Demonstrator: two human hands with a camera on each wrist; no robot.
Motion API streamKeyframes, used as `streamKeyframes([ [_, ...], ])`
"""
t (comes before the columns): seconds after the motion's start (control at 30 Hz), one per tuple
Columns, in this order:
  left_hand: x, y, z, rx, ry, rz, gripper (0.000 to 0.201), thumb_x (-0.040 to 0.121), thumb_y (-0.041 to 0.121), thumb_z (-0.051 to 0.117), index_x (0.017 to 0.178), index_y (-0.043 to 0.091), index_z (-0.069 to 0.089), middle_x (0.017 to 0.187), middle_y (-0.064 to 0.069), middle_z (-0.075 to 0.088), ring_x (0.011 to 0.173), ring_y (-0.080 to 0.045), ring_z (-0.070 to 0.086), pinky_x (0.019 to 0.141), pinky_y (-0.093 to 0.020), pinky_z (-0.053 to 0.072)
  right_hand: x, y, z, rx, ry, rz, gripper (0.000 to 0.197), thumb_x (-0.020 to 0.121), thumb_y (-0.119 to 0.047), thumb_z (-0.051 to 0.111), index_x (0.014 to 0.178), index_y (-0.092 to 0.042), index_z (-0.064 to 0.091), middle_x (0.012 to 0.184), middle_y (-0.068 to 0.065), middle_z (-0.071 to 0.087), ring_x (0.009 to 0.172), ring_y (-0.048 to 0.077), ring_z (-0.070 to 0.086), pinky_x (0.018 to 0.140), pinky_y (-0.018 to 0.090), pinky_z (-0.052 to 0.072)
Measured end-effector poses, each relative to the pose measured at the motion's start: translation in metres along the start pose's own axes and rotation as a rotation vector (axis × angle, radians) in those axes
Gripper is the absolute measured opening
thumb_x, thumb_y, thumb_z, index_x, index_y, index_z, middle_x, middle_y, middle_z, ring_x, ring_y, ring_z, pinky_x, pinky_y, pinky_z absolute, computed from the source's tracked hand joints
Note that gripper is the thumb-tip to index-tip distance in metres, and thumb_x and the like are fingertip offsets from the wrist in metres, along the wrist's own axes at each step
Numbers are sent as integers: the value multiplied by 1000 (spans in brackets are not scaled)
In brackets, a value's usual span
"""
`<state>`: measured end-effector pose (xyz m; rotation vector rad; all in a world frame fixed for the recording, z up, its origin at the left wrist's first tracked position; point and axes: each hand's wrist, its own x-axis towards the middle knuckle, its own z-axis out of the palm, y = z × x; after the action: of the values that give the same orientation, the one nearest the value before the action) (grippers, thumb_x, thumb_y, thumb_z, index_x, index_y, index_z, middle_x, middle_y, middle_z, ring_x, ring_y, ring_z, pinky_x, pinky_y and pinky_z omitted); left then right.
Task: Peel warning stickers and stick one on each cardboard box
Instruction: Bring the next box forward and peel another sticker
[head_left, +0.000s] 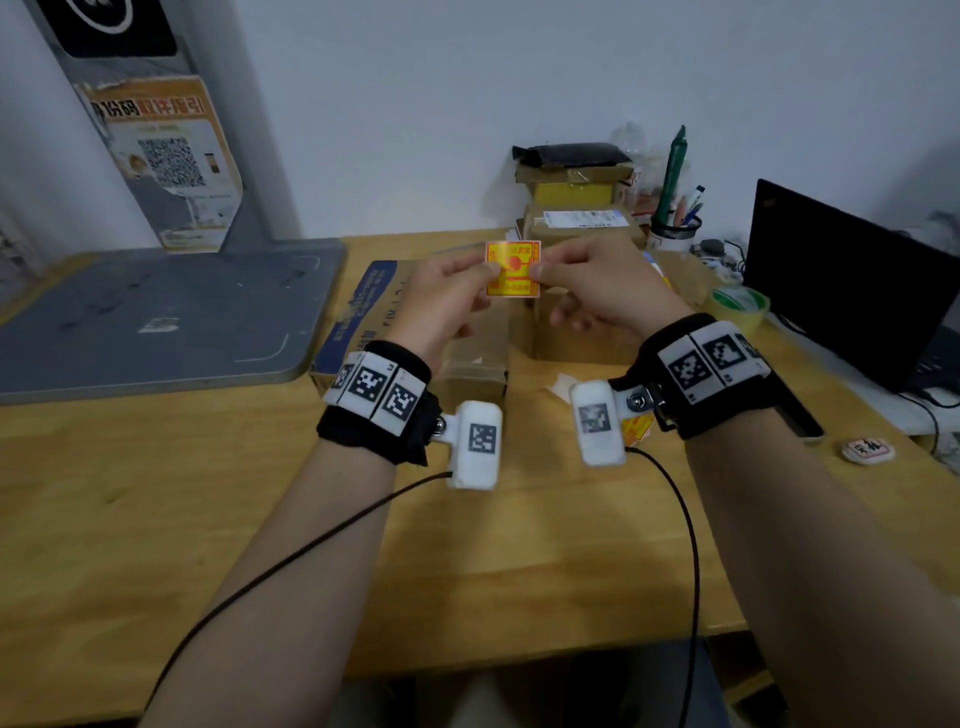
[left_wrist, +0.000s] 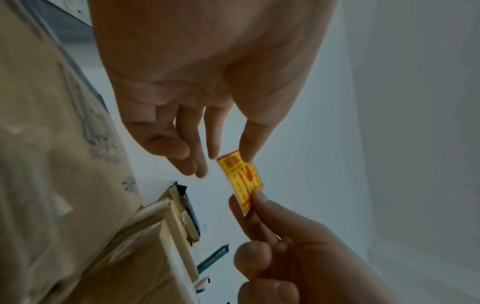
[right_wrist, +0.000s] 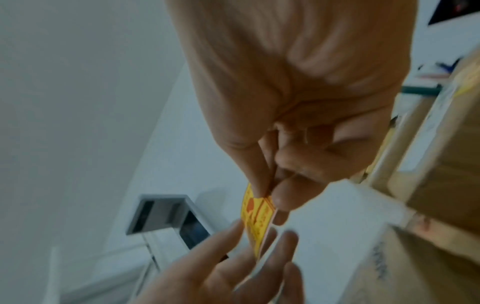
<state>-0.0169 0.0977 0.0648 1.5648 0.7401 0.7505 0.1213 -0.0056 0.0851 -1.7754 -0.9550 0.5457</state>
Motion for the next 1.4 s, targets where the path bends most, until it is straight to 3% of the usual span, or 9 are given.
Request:
streamKeyframes([
  [0.07,8,5,-5,26,-17,28,24,96,34,64,116,25,74,104,3,79,93,-13,71,70,-31,45,5,-4,6,104,-5,-20,18,100,-20,66,113,-10,73,86,5,73,44,11,60,34,18,39],
  [0.23,29,10,-18,55,31,124,9,96,23,67,90,23,73,76,10,76,66,-1,70,61,-25,47,31,-9,20,228,20,-95,19,96,-24,71,106,-9,74,87,9,75,45,15,59,38,23,41],
  [0.33,41,12,-25,97,41,204,5,97,12,66,96,14,71,79,4,73,58,8,66,52,-10,46,50,-10,25,233,43,-136,14,94,-25,74,96,-11,75,82,7,74,44,12,56,39,23,40],
  [0.57,65,-3,-36,96,278,316,24,86,12,76,109,17,75,85,8,74,82,2,69,70,-10,50,74,4,40,247,48,-208,11,90,-20,78,83,-12,73,72,3,73,43,13,53,38,22,39],
  [0.73,61,-2,-30,79,106,302,15,93,15,69,103,20,79,87,10,77,74,7,67,64,-13,49,78,9,49,299,14,-263,13,90,-14,77,92,-3,71,66,4,73,46,19,55,38,24,41],
  [0.87,71,-3,-36,61,144,287,14,93,16,68,96,25,79,87,7,79,76,0,71,66,-25,58,82,6,55,307,23,-322,9,89,-12,78,90,-5,73,76,15,75,45,20,56,37,24,42],
  [1.0,76,-8,-35,23,118,259,16,96,13,66,96,22,79,82,6,78,78,-4,73,67,-25,59,85,4,56,311,59,-385,4,90,-11,76,86,-10,74,75,10,75,43,19,56,37,25,44],
  [1.13,76,-9,-29,-1,111,267,16,96,12,64,99,18,78,85,0,79,84,-13,75,69,-27,59,86,4,58,330,68,-383,3,91,-11,76,88,-10,74,76,18,73,41,15,56,38,24,46],
  [1.4,68,-3,-25,-23,129,275,16,96,15,66,99,25,77,87,2,81,83,-10,78,66,-25,57,82,6,54,297,105,-430,5,90,-14,77,94,-12,76,74,7,72,44,18,60,43,27,53],
])
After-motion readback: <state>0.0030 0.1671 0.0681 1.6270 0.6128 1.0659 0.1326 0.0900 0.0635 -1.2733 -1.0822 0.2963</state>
